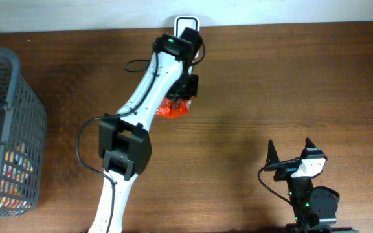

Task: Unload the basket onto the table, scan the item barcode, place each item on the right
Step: 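Grasp the red snack bag with the left gripper and place it mid-table, then return the left gripper into the basket toward the tissue pack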

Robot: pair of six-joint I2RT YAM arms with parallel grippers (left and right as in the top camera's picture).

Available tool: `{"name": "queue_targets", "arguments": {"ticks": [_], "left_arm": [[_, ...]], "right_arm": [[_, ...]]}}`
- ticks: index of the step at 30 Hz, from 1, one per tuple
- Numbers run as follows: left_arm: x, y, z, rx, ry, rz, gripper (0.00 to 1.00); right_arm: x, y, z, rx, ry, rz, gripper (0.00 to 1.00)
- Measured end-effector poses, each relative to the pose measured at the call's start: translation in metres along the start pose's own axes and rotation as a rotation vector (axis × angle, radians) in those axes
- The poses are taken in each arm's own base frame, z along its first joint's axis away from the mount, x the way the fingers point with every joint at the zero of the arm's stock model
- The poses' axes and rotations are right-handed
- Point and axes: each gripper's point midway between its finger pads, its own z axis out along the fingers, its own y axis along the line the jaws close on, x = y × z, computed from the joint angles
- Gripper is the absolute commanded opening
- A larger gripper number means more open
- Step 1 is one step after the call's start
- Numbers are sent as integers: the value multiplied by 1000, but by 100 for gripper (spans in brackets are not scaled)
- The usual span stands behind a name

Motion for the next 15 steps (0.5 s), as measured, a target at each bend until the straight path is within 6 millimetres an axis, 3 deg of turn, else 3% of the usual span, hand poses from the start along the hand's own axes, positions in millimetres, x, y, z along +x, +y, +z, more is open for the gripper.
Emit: {"name": "queue_targets", "arguments": {"ticks": [4, 7, 11, 13, 14, 15], "left_arm": [[-5, -6, -8, 1, -33, 9, 78], [-14, 2, -32, -9, -83, -5, 79], [-43, 34, -117, -12, -302, -71, 90], [-48, 66, -169, -14, -430, -136, 93], [-48, 87, -198, -20, -504, -178, 99], [-41, 116, -234, -31, -588, -237, 99]], "right_arm": [[0, 0, 0, 0, 0, 0, 99], [0, 0, 0, 0, 0, 0, 99], [0, 0, 0, 0, 0, 0, 99], [0, 0, 0, 0, 0, 0, 99], [0, 0, 0, 0, 0, 0, 99], [0, 0, 0, 0, 0, 0, 98]]}}
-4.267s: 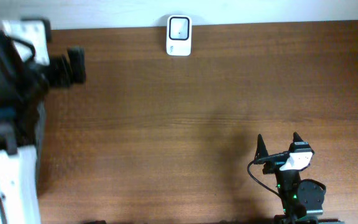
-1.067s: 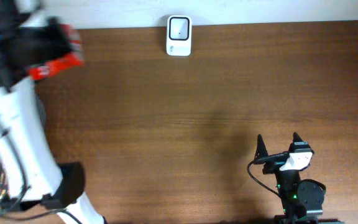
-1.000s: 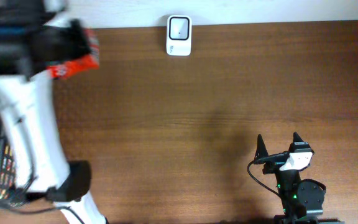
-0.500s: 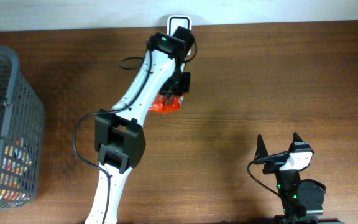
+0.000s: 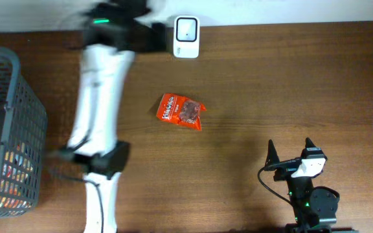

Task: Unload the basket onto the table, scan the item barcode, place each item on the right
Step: 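Return the left gripper into the basket toward the tissue pack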

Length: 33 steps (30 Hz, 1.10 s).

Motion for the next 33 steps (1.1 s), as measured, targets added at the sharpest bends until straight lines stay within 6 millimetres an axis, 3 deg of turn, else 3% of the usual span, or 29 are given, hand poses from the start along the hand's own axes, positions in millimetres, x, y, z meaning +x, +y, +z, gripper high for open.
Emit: {"name": "queue_targets", "arguments": {"ticks": [3, 6, 8, 10, 13, 17, 23, 28, 33], "left_arm": [[-34, 71, -77, -62, -203, -140, 99], [-41, 141, -144, -155, -354, -281, 99], [-38, 174, -172, -210, -411, -355, 99], [-34, 202, -184, -260, -429, -410, 99], [-26, 232, -175, -303, -383, -468, 99], [-4, 271, -138, -335, -228, -573, 99], [51, 333, -91, -430, 17, -746, 99], [87, 369, -83, -485, 113, -857, 99], [117, 385, -65, -542, 215, -902, 99]], "right_arm": [[0, 0, 0, 0, 0, 0, 99], [0, 0, 0, 0, 0, 0, 99], [0, 0, 0, 0, 0, 0, 99], [0, 0, 0, 0, 0, 0, 99], [0, 0, 0, 0, 0, 0, 99], [0, 0, 0, 0, 0, 0, 99], [0, 0, 0, 0, 0, 0, 99], [0, 0, 0, 0, 0, 0, 99], [0, 0, 0, 0, 0, 0, 99]]}}
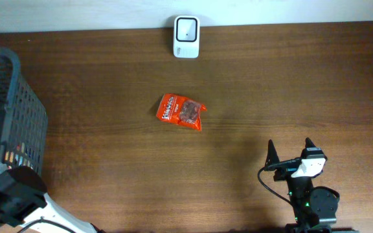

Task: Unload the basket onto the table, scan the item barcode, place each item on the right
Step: 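Return the left gripper into the basket toward the tissue pack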

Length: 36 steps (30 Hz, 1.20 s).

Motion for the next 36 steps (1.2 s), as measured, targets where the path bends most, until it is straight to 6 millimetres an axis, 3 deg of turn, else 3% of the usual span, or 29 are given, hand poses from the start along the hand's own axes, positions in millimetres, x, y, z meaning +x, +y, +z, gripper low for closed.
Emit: {"name": "queue_targets", "arguments": {"ticks": [7, 10, 15, 20, 25, 31, 36], "left_arm": [[-32, 10, 30, -53, -98, 12, 99], [-40, 23, 50, -84, -103, 57, 91], [-26, 46, 97, -138, -11, 197, 88], [-24, 48, 130, -143, -9, 358, 89], [-43, 40, 146, -137, -99, 525, 90], [-41, 39, 157, -145, -83, 680, 89], [-34, 43, 182, -162, -33, 786, 89]], "right_arm": [[0, 0, 0, 0, 0, 0, 99], [0, 0, 0, 0, 0, 0, 99], [0, 0, 0, 0, 0, 0, 99], [0, 0, 0, 0, 0, 0, 99], [0, 0, 0, 0, 0, 0, 99], [0, 0, 0, 0, 0, 0, 99], [0, 0, 0, 0, 0, 0, 99]]}}
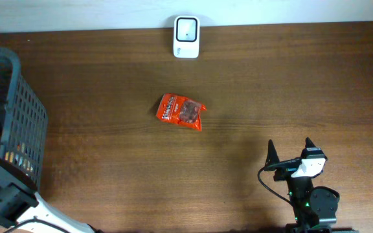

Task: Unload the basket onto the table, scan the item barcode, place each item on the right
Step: 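Return the left gripper into the basket toward the tissue pack, then grasp the small green tissue pack and set it beside the red bag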

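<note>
An orange snack packet [181, 111] lies flat on the brown table, a little left of the middle. The white barcode scanner [186, 28] stands at the table's far edge, straight behind the packet. Of my left arm [6, 202] only the elbow and a white link show at the bottom left, beside the basket; its gripper cannot be made out. Folded at the bottom right, my right gripper [290, 149] is open, points away from me and holds nothing.
A dark wire basket [18, 123] with several packaged goods inside stands at the left edge. The wooden table [290, 77] runs from the packet to the right edge.
The left arm's elbow has shifted slightly lower at the bottom left corner. The packet, the scanner and the right arm are where they were.
My left arm first reached to the scanner with the orange packet under its gripper. Then the packet lay free on the table as the arm was at the far left. After that the arm was back at the bottom left by the basket, where it is now.
</note>
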Robot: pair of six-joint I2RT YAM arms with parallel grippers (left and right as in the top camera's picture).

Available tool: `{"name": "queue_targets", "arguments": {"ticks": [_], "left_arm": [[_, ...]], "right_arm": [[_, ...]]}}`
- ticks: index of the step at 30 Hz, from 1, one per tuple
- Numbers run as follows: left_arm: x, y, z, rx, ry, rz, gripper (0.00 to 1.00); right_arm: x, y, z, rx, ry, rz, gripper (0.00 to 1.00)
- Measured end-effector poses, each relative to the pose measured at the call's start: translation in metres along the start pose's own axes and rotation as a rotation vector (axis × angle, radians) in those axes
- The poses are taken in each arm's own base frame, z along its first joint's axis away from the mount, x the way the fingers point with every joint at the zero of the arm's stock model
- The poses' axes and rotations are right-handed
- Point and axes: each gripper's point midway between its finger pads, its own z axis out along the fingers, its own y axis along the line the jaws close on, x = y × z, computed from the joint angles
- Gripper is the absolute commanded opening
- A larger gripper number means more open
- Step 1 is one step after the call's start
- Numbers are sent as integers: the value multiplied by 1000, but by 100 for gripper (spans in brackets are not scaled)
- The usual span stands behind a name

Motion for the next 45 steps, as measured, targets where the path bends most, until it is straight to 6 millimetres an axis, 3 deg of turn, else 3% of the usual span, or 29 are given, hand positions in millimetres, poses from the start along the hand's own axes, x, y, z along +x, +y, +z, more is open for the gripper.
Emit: {"name": "queue_targets", "arguments": {"ticks": [7, 18, 26, 36, 38, 41, 45], "left_arm": [[-1, 6, 24, -13, 6, 20, 91], [1, 21, 27, -35, -9, 105, 89], [12, 37, 32, -40, 10, 89, 84], [24, 25, 58, 7, 66, 102, 49], [23, 23, 58, 17, 59, 102, 35], [20, 18, 58, 45, 40, 101, 0], [19, 17, 58, 55, 34, 101, 0]], "right_arm": [[0, 0, 0, 0, 0, 0, 99], [0, 0, 0, 0, 0, 0, 99], [0, 0, 0, 0, 0, 0, 99], [0, 0, 0, 0, 0, 0, 99], [0, 0, 0, 0, 0, 0, 99], [0, 0, 0, 0, 0, -1, 99], [0, 0, 0, 0, 0, 0, 99]]}}
